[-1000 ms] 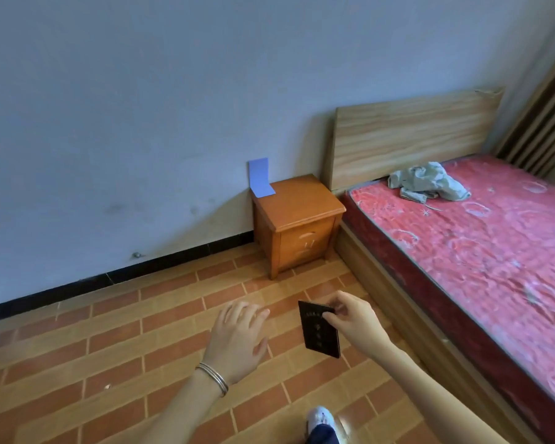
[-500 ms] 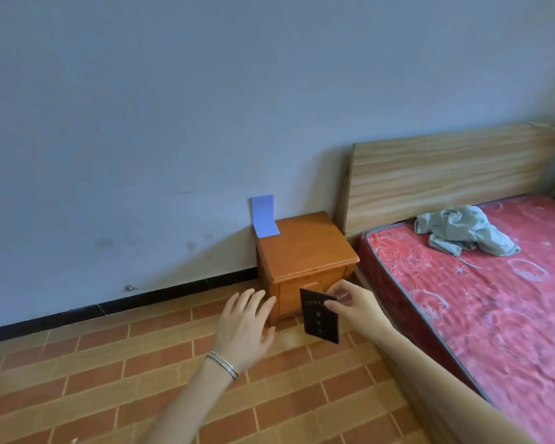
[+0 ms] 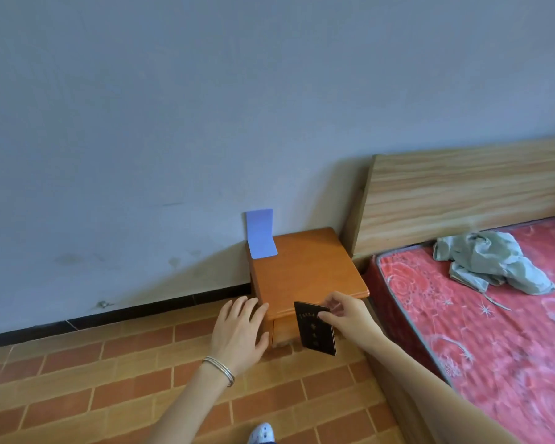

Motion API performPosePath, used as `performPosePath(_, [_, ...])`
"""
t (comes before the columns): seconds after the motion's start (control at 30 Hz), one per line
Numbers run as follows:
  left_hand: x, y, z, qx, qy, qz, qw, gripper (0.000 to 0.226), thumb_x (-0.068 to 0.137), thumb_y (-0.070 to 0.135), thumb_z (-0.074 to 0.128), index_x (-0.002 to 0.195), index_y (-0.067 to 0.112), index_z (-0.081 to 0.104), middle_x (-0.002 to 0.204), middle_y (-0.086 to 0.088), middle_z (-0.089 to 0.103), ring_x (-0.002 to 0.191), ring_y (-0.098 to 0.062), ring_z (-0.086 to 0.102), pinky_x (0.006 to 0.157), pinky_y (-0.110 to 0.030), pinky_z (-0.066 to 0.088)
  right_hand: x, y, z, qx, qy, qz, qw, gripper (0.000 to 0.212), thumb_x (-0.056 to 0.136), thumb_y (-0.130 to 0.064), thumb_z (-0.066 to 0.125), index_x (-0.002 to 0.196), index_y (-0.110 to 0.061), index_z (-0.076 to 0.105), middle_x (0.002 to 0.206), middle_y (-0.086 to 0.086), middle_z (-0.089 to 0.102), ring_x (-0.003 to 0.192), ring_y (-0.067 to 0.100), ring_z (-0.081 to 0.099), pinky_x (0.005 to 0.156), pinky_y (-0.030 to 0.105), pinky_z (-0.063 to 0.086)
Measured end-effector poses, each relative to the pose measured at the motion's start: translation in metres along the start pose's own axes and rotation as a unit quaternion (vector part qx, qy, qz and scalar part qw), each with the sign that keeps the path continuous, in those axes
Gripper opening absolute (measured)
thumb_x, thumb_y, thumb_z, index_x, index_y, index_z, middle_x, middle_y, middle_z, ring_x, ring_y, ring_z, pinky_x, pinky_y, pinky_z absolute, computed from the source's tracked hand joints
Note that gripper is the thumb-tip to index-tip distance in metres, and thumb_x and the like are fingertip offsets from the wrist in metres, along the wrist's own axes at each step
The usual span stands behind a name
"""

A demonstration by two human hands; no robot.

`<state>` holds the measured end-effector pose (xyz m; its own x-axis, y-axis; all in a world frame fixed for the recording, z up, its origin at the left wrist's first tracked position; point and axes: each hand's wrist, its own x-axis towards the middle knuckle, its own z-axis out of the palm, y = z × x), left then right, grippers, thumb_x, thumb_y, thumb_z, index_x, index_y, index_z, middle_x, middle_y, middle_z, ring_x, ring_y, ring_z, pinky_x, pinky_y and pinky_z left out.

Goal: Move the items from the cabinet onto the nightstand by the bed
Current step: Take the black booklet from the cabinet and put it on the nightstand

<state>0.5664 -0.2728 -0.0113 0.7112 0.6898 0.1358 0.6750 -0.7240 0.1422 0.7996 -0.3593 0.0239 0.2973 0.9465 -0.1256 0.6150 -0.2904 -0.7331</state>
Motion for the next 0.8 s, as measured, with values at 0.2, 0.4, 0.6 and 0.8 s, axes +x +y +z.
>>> performPosePath(0.2, [0.097,-0.036,0.004,-0.009,0.010,-0.006,1.000,0.052,0.078,0.043,0.038,0.113,0.017,0.067,0.111,-0.004,0.065,0.105,-0.025,0.059,0.089,-0.041,0.049,0.104,-0.014,-0.025,-0.009,0.011,-0.012,1.000,0.008,0.084,-0.020,0.067,0.087,-0.019,0.060,0.082,-0.011,0.062,0.077,0.001,0.057,0.061,0.011,0.043])
performPosePath(0.4, [0.152,-0.057,0.043,-0.007,-0.022,-0.024,0.999,0.051,0.077,0.043,0.039,0.112,0.019,0.068,0.110,-0.003,0.066,0.104,-0.025,0.060,0.091,-0.041,0.048,0.194,0.014,-0.024,-0.012,-0.032,0.003,0.999,0.008,0.087,-0.020,0.064,0.093,-0.018,0.060,0.090,-0.006,0.064,0.083,0.002,0.057,0.064,0.013,0.043])
performPosePath(0.6, [0.227,-0.065,0.094,0.003,-0.051,-0.063,0.997,0.046,0.075,0.045,0.053,0.110,0.020,0.068,0.109,-0.003,0.067,0.104,-0.024,0.061,0.089,-0.041,0.050,0.302,0.064,-0.023,-0.009,-0.068,0.030,0.997,0.009,0.089,-0.018,0.060,0.097,-0.018,0.057,0.092,-0.005,0.062,0.086,0.009,0.057,0.064,0.016,0.040])
performPosePath(0.8, [0.308,-0.073,0.160,0.000,-0.053,-0.104,0.993,0.052,0.058,0.044,0.080,0.104,0.022,0.070,0.106,-0.002,0.069,0.101,-0.022,0.064,0.088,-0.040,0.049,0.415,0.113,-0.009,-0.015,-0.094,0.043,0.994,0.007,0.090,-0.014,0.058,0.096,-0.018,0.056,0.093,-0.002,0.061,0.086,0.013,0.057,0.064,0.023,0.041])
